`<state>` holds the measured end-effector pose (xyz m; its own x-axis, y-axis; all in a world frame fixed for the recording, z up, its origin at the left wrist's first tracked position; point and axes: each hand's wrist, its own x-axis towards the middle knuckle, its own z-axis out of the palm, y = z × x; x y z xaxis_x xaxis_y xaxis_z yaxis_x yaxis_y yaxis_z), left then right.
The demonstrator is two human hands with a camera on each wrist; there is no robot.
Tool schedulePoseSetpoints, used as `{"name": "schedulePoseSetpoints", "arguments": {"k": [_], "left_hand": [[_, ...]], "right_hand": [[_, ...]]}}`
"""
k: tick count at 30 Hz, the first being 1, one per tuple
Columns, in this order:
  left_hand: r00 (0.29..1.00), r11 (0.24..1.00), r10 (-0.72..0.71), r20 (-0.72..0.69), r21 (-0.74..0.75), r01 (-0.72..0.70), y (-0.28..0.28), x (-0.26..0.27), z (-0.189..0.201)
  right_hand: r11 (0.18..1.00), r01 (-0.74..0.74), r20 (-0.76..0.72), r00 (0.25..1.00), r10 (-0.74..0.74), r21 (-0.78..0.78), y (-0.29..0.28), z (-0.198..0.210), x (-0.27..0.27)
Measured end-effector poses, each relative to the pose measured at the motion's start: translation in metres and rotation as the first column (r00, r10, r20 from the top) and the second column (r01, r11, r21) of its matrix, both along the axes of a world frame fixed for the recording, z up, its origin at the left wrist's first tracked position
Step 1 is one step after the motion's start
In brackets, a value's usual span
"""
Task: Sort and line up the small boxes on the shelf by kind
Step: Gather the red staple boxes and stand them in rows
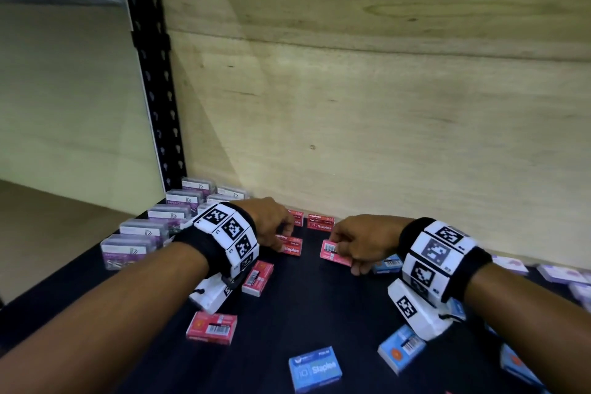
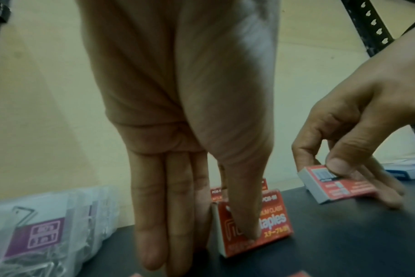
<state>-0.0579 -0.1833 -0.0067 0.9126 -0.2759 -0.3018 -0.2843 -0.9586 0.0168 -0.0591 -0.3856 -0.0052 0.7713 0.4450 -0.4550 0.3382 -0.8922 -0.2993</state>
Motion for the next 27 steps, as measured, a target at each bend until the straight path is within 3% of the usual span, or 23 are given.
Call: {"name": "schedulePoseSetpoints", "arguments": {"k": [5,17,27], "left_hand": [[1.0,1.0,0.02,-0.012,0.006,-0.02,-0.001,0.003,0.0],[1.0,1.0,-0.005,-0.03,0.02,0.005,-0.002,0.002,-0.002],[0.997,0.997,0.06,-0.055,-0.055,-0.063,0.007,0.006,-0.001]], "right_hand": [[0.997,-0.064,0.198,0.977,0.073,-0.051,-0.003,0.001,0.005],[0.995,-0.101,0.135,0.986,0.1,0.002,0.001,0.0,0.003],[0.983,-0.112,0.29,0.945,0.15,-0.144,0.009,-0.006,0.013]]}}
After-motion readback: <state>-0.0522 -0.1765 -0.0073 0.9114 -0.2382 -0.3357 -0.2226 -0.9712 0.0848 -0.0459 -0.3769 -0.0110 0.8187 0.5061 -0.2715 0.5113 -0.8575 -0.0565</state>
